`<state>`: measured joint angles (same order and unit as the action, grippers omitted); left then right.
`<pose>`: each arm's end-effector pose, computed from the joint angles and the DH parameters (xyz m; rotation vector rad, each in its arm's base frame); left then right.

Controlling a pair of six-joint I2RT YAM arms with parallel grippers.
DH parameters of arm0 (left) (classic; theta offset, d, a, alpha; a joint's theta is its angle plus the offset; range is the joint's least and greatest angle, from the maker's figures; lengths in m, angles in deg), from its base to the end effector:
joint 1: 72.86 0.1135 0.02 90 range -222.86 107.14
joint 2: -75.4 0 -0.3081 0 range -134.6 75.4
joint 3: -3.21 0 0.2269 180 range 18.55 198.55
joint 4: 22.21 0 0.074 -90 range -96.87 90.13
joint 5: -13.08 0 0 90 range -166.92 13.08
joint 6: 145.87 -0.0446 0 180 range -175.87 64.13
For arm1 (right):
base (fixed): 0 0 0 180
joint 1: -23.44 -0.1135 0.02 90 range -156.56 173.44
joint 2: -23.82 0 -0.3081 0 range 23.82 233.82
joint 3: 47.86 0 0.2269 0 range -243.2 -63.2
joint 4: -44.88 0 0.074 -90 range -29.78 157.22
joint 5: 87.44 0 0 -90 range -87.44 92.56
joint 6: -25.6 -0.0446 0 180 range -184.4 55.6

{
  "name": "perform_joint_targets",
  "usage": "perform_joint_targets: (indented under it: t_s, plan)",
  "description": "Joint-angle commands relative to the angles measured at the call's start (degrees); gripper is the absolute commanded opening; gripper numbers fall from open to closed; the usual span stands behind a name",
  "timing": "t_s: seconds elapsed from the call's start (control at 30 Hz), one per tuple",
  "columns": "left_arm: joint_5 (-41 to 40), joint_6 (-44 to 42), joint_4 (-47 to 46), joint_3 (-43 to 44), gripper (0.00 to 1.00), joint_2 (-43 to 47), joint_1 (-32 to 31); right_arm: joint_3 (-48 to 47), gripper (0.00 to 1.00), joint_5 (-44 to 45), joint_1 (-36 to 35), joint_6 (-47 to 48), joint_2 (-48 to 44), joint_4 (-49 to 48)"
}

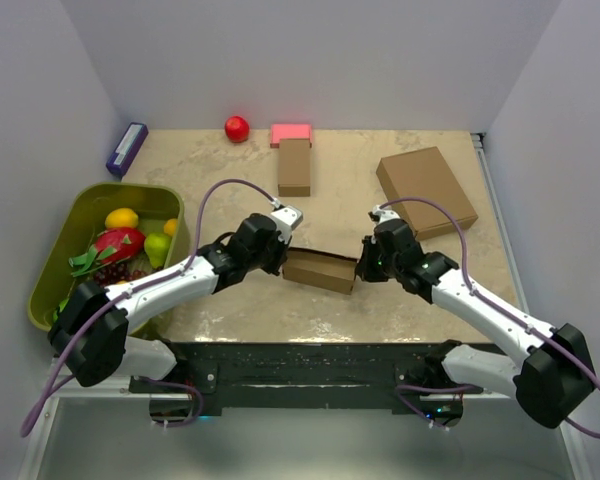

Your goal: Fold the paper box

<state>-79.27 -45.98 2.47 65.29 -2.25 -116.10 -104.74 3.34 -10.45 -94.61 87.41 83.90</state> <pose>0.1930 -0.1790 0.2770 0.6422 2.2204 -0.4369 0.1590 0.1060 0.2780 -0.0713 2.4303 0.5108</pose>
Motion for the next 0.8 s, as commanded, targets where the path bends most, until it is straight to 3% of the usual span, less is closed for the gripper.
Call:
perform_joint_targets:
  t_s: [0.0,0.1,0.23,0.6,0.77]
  plan:
    - [0.2,-0.9,7.0,-1.3,0.12,-0.7,0.0,0.7,0.0,4.6,-3.0,-2.0,1.9,6.2]
    - [-0.1,-0.9,7.2,-1.2,0.12,-0.3,0.0,-0.5,0.01,5.6,-3.1,-2.9,0.2,7.3]
    - [-0.1,-0.8,7.2,-1.2,0.13,0.7,0.0,-3.2,0.24,5.5,-3.0,-3.3,-1.4,9.7]
    - [-1.4,-0.9,6.7,-1.1,0.37,3.8,0.1,-10.4,0.61,5.5,-3.1,-2.2,-4.5,16.0]
    - [-0.8,-0.7,6.7,-1.0,0.43,4.2,0.2,-11.5,0.69,2.8,-3.1,-3.1,-4.8,14.5]
